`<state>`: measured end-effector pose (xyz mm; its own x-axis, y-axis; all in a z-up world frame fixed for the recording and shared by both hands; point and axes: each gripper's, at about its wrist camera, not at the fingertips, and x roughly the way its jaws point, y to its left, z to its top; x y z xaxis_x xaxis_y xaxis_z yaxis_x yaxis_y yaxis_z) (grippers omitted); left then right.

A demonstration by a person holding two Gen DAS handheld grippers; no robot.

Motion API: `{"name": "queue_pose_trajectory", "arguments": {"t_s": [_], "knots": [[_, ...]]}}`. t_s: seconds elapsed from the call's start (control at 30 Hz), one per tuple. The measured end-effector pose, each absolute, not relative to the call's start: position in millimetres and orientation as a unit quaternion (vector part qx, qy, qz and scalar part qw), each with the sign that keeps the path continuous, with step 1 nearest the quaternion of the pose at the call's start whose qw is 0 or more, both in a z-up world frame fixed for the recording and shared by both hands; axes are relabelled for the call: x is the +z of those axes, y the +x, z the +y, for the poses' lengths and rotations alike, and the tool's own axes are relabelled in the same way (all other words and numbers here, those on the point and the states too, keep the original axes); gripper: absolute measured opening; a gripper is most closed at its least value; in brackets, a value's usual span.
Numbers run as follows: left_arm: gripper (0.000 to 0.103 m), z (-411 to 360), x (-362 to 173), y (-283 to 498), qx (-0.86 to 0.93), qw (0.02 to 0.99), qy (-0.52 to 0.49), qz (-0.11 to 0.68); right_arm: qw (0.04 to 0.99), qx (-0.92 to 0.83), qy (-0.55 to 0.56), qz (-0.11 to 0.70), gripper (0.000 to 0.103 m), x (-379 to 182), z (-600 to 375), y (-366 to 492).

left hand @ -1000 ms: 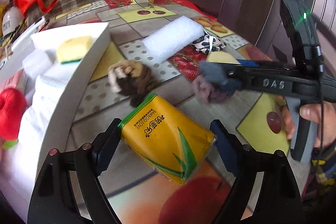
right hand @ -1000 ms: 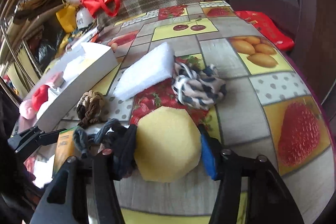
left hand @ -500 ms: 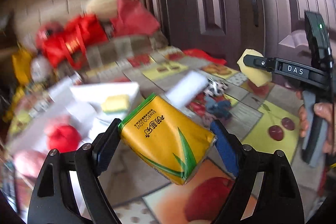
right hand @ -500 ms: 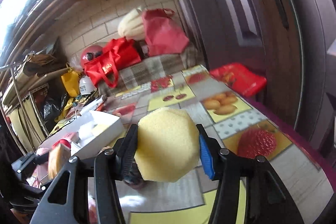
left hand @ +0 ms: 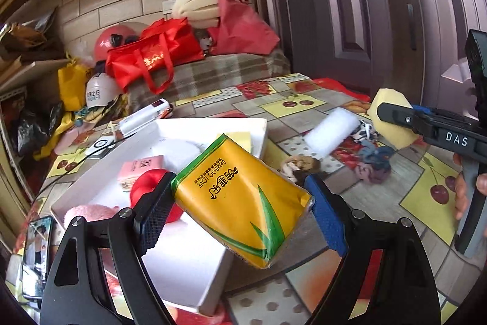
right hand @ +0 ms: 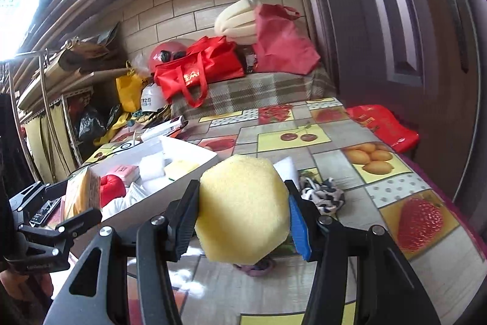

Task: Organize soft objects
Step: 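Carry the tissue pack and foam block into the white box and release both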

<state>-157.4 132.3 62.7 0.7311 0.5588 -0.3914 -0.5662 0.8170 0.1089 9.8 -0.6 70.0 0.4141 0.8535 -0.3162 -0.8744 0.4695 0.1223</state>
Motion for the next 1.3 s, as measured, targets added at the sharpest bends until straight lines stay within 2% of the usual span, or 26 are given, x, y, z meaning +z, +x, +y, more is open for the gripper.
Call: {"name": "queue_pose_trajectory", "arguments": {"t_s": [1.3], "knots": [[0.086,161.5,64.8,-181.9,0.361,0.916,-0.032,0.173,0.814,0.555,-0.072,0.156,0.055,66.6,65.5,-25.3]]}}
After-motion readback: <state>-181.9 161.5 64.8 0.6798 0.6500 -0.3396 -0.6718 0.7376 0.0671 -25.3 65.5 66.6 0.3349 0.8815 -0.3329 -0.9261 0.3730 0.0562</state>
